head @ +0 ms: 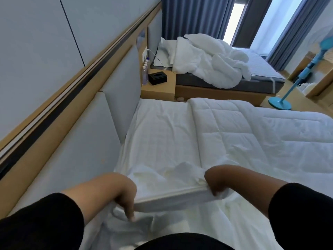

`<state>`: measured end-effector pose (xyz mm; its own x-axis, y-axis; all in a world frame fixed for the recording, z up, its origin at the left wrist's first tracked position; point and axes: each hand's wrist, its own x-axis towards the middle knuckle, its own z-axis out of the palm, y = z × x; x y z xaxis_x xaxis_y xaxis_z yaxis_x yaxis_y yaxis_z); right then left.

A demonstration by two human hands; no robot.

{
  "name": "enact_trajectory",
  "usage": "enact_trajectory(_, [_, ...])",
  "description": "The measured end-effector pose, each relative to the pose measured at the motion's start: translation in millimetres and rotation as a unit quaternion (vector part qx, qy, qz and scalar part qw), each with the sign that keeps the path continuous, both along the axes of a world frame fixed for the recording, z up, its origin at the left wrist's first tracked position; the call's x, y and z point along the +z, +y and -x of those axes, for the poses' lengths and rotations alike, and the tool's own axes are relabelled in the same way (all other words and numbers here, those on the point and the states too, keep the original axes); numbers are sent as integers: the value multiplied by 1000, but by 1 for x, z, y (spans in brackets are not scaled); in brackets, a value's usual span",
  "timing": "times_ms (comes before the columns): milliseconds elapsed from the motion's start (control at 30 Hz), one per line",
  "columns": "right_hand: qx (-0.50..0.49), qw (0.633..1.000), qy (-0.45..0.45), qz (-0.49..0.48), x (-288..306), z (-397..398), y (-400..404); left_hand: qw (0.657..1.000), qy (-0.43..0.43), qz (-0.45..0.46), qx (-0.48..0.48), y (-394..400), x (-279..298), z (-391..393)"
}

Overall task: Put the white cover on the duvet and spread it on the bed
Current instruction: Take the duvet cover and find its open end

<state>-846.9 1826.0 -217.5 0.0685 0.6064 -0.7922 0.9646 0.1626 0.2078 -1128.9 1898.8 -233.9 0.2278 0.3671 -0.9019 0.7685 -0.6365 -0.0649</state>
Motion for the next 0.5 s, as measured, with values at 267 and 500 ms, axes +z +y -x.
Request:
enact_trajectory(267, [-90,991,-102,-11,-35,-4,-10,970,-2,-240,35,29,-30,23])
enact_trajectory(500, [-263,963,44,-34,3,-8,98,940,-43,-60,334,104,15,-2])
